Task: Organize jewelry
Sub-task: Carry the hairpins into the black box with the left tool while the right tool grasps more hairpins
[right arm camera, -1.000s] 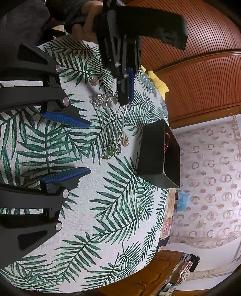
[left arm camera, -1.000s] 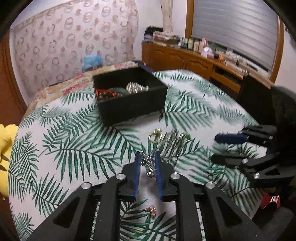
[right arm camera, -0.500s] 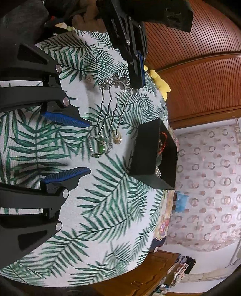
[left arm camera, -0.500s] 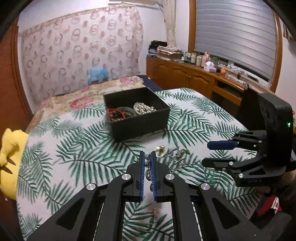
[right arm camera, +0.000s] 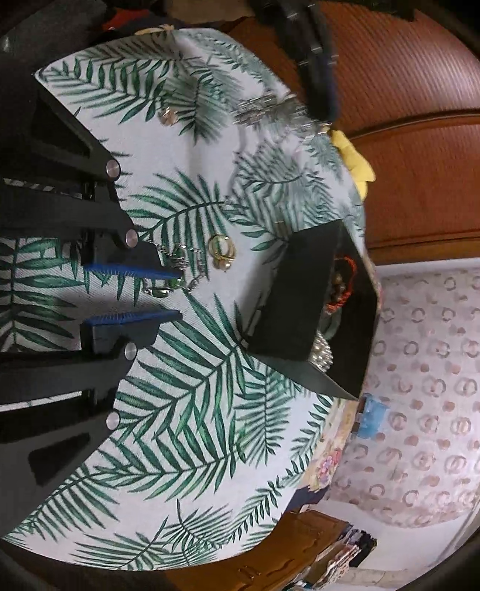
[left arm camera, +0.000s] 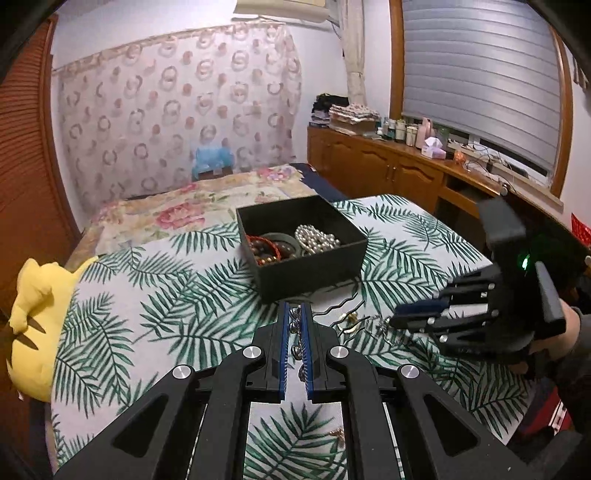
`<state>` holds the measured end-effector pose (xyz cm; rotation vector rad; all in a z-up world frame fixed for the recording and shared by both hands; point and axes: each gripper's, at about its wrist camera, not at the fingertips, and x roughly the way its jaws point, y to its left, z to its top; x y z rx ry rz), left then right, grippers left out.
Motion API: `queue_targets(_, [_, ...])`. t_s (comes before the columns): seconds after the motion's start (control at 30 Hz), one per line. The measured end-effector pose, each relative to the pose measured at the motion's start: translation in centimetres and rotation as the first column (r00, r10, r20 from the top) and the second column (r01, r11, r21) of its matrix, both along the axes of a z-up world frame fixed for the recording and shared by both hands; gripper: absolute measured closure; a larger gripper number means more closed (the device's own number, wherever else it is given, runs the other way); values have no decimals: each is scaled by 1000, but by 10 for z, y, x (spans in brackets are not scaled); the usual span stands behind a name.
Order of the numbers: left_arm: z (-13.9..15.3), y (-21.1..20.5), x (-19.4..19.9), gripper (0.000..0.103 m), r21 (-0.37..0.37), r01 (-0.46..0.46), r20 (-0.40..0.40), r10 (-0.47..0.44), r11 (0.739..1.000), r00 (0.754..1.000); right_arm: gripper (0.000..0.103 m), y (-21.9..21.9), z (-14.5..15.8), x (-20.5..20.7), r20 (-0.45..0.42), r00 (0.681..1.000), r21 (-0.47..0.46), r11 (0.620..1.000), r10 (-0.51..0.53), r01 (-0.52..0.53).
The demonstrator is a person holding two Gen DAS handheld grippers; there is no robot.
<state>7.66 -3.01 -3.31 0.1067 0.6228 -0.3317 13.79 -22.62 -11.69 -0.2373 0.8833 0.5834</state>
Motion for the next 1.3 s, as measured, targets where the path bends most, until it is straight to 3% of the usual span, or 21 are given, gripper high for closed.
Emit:
queue_targets(0.03, [2,1,1,97,0,-2,4,2,1000,1000,97,1,0,-1,9,1000,-10,1000,4,-4])
queue_targets(0.27, [14,6,14,97,1,-15,32,15,1000,999,98,-4,19,-5,54,999,5,1000,9,-9])
queue_targets(0.73, [42,3,46,97,11,-22,92,21,1000,995,98,-8,104,25,225,974,66,998,-28,13])
queue_targets(1.1, [39,-2,71,97,24,-34,76,32,999,997,96,2,108,78,215,975,160,987,-50,15])
queue_targets(1.2, [36,-5,78,97,33,-33,68,31,999,997,80,2,100,91,188,980,181,983,-56,21])
queue_targets(1.3, [33,-8,84,97,48,-31,62,28,998,998,80,-3,90,97,157,986,209,978,-59,25])
